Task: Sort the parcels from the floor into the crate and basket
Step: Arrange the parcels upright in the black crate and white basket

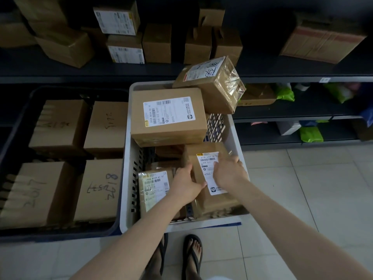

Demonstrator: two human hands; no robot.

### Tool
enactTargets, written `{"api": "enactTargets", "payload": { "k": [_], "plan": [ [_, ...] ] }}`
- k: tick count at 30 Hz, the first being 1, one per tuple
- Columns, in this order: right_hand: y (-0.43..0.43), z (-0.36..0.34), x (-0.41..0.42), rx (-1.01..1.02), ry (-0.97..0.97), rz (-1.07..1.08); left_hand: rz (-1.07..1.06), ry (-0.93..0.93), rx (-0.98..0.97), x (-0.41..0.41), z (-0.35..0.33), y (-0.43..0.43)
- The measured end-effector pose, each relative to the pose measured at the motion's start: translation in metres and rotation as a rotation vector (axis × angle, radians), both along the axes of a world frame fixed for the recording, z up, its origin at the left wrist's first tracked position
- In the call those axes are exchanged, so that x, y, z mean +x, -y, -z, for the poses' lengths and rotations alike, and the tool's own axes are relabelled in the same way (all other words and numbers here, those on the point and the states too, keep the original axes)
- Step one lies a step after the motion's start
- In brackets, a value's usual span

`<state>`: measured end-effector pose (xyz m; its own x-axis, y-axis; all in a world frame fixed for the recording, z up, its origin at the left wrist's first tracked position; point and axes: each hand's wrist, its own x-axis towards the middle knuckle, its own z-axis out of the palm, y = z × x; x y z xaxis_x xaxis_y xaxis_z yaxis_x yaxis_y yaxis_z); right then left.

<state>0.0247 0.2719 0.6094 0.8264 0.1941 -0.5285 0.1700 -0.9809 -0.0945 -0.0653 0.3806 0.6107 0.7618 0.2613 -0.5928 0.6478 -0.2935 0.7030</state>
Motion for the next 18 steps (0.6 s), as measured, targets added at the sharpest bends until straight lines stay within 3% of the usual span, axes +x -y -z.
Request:
{"api": "enactTargets", "payload": {
  "k": [3,7,10,14,18],
  "plan": [
    [0.003,-0.002,-0.021,-0.01,0.18,-0.044,0.018,-0.018,-0.062,-0.003,-0.007,-0.003],
    [0.004,-0.002,-0.03,-0.044,0.158,-0.015,-0.101,-0.066,-0.456,-0.016,-0.005,0.0],
    [-0.002,-0.004,-0.024,-0.041,0.11,0.014,-0.142,-0.019,-0.522,-0.015,0.005,0.0],
    [-0.004,-0.013,-0.026,-0.085,0.205,-0.03,-0.199,-0.027,-0.627,-0.018,0.01,-0.004],
    [-0.009,-0.013,-0.026,-0.121,0.164,0.003,-0.154,-0.058,-0.655,-0.016,0.011,-0.006]
  ]
}}
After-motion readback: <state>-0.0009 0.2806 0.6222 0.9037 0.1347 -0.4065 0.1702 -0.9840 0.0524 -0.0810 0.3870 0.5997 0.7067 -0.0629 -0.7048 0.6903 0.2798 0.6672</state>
